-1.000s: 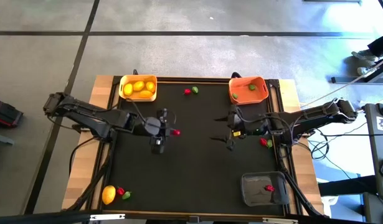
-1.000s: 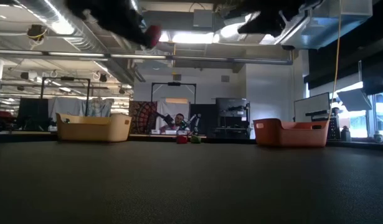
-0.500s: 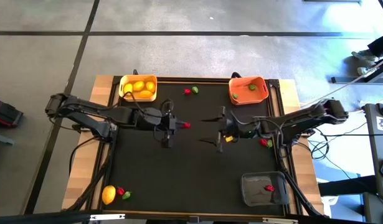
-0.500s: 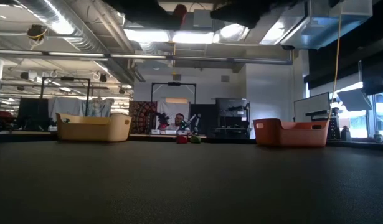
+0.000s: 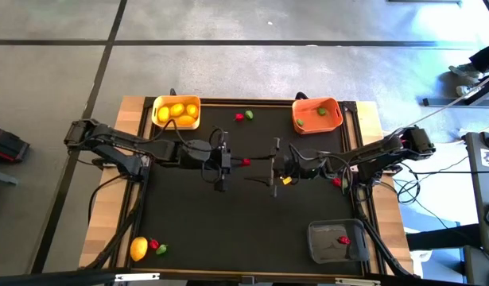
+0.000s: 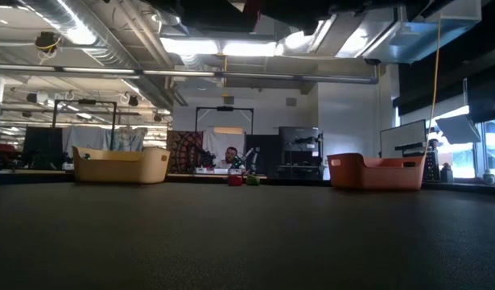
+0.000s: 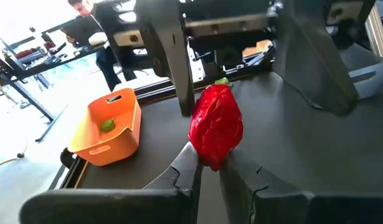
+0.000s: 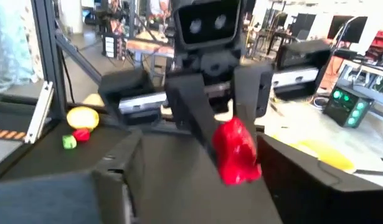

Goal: Sort produce into baskets
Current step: Put the red chili pepper into the gray bin

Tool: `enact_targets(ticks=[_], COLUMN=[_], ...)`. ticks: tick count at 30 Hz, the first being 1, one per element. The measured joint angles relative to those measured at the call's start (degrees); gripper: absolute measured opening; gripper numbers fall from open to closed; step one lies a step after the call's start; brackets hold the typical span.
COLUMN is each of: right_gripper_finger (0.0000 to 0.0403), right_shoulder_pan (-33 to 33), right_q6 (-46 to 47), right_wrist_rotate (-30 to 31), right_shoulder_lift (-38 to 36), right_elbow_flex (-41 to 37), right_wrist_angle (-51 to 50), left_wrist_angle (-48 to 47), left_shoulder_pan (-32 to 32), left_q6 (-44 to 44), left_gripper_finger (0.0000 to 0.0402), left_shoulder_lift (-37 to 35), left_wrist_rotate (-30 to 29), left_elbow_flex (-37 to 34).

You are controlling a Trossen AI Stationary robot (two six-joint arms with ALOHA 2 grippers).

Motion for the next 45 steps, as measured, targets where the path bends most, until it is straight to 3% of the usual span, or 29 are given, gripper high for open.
enact_targets(ticks=[9, 25, 35, 45], right_gripper_finger=[0.0118, 0.0008, 0.0007, 0.0001], right_shoulder_pan=[-1.15, -1.33, -1.35, -0.40], right_q6=[-2.88, -4.41, -6.34, -3.96], right_wrist_rotate=[-0.06, 0.17, 0.50, 0.61], right_shoulder_lift=[0.37, 1.09, 0.97, -3.95], right_elbow_flex=[0.02, 0.10, 0.00, 0.00], right_wrist_angle=[1.35, 1.03, -0.79, -7.20], left_wrist_angle=[-0.09, -0.28, -0.87, -8.74], left_shoulder_pan=[0.00, -0.81, -0.96, -0.96], left_q6=[0.09, -0.13, 1.75, 0.77], left_gripper_finger=[0.0043, 0.0049, 0.0152, 0.0173], left_shoulder_lift=[0.05, 0.09, -0.07, -2.38], left_wrist_rotate=[0.00, 2.25, 2.35, 2.23], left_elbow_flex=[0.00, -0.04, 0.07, 0.07])
